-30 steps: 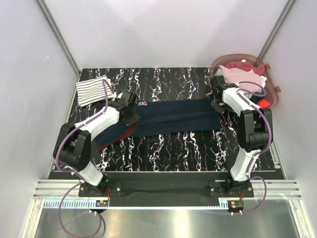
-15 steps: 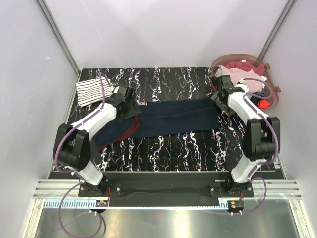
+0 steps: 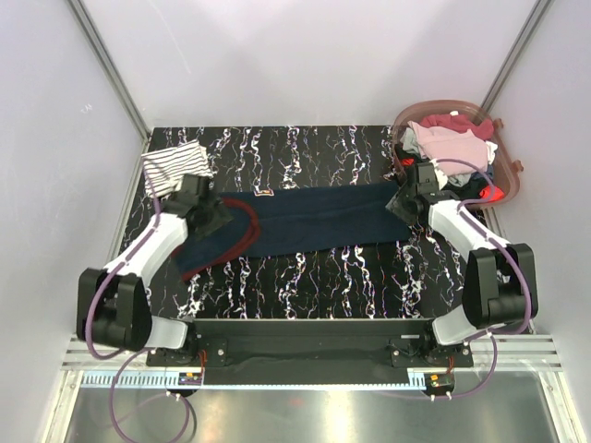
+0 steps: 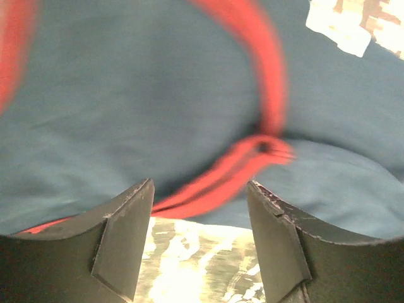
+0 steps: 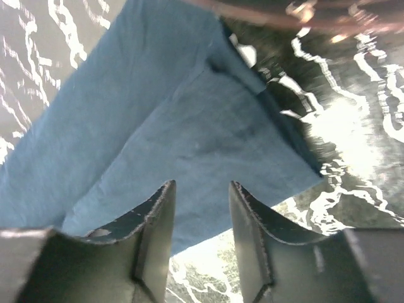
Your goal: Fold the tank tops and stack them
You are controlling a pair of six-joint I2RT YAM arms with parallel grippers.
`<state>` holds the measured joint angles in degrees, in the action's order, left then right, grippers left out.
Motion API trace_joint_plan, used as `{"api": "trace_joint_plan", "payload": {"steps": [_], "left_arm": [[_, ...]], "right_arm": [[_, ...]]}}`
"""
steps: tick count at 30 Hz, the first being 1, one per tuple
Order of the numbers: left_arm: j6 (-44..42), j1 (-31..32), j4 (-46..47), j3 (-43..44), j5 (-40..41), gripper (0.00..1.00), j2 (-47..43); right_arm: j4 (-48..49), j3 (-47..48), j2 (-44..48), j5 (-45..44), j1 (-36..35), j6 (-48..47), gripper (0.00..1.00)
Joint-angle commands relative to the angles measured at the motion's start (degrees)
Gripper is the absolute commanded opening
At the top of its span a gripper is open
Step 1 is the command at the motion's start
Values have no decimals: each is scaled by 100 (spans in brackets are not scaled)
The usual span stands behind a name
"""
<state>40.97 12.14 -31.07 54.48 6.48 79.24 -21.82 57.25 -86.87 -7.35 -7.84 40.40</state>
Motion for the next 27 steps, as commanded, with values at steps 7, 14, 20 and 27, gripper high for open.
{"api": "trace_joint_plan", "payload": {"steps": [7,14,20,27], "left_arm": [[78,-476,778,-342,-1202,60,240],[262,-590,339,-455,-262,61,425],[675,-669,137,-596,90,61,698],[790,-950,179,-684,170,61,707]], "right_arm": [[258,330,-1049,-10,-78,19,9],[-67,-47,-1157,-1180,-78,916,6],[-892,128,-1394,-1216,-78,1268,1],[-1149,-653,-843,-1480,1,2128,3]]}}
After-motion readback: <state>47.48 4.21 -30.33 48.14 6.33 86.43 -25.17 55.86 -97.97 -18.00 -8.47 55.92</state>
